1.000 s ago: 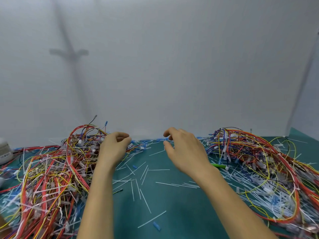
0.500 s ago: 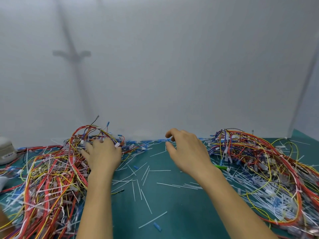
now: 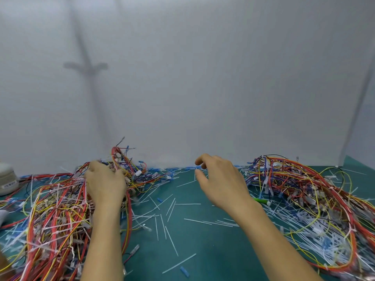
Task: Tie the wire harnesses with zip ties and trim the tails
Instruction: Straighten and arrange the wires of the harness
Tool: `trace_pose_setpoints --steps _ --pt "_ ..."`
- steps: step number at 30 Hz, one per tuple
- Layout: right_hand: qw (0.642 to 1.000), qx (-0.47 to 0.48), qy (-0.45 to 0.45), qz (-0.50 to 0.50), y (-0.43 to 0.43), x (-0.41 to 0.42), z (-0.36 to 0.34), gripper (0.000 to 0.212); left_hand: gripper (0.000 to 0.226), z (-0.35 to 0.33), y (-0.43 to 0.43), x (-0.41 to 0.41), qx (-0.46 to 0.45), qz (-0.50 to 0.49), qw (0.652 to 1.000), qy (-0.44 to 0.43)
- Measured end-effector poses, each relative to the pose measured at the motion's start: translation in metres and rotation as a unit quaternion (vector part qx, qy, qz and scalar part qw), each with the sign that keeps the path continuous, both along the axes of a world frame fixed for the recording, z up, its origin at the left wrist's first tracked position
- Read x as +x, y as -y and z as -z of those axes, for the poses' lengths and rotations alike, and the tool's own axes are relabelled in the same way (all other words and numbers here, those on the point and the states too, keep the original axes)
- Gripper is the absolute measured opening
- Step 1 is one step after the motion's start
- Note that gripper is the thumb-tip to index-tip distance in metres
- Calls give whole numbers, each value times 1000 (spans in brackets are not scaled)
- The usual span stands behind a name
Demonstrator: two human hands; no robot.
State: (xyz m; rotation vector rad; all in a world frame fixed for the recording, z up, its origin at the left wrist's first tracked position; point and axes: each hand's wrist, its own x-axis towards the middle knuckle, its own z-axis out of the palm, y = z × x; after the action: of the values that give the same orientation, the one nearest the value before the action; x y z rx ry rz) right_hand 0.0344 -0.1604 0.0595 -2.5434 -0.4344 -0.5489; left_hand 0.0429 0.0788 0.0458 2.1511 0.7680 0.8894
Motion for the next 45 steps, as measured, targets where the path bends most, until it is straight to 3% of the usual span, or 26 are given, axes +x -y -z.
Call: trace_pose_setpoints --steps 4,7,9,11,13,15,17,20,24,27,30,32,36,38,39,41,43,45 --pt "999 39 -14 -19 -2 1 -1 24 18 -7 9 1 -118 129 983 56" --pt "974 194 -97 -65 -7 1 -5 27 10 -23 29 -4 -160 280 943 78" --pt "934 307 -166 -83 -10 0 -10 35 15 -33 46 -8 -120 377 916 74" --pt "871 423 -231 -100 -9 -2 -15 37 15 -40 64 -12 -55 444 893 44" --pt "819 508 -248 -94 -1 -1 -19 41 17 -42 82 -14 -20 499 867 14" --pt "803 546 -229 -68 12 2 -22 38 25 -41 99 -14 28 514 857 -6" --pt "813 541 -208 -45 26 4 -24 27 22 -38 109 -12 78 513 854 -29" --pt "819 537 -193 -59 41 7 -29 20 12 -33 111 -11 68 520 851 -36" --pt "832 520 -167 -102 50 7 -35 30 7 -39 101 -8 8 413 909 61" --pt "846 487 -163 -146 51 2 -38 32 19 -42 94 -12 -70 362 924 103" --pt "856 433 -184 -212 45 -7 -42 33 28 -52 99 -12 -174 385 901 99" --pt "876 377 -198 -226 41 -12 -44 31 24 -63 102 -10 -262 412 869 76" --pt "913 266 -225 -212 36 -17 -44 21 31 -68 87 -24 -330 507 788 112" --pt "912 296 -210 -190 32 -16 -43 15 29 -67 84 -31 -343 521 776 94" --pt "909 323 -197 -174 32 -15 -42 13 26 -65 85 -34 -312 508 797 93" --pt "904 359 -183 -145 33 -12 -42 13 45 -63 87 -40 -243 517 816 92" --pt "903 369 -182 -123 35 -9 -42 11 66 -65 85 -45 -292 525 791 117" --pt "910 358 -175 -110 39 -8 -41 9 53 -71 83 -47 -365 531 750 149"
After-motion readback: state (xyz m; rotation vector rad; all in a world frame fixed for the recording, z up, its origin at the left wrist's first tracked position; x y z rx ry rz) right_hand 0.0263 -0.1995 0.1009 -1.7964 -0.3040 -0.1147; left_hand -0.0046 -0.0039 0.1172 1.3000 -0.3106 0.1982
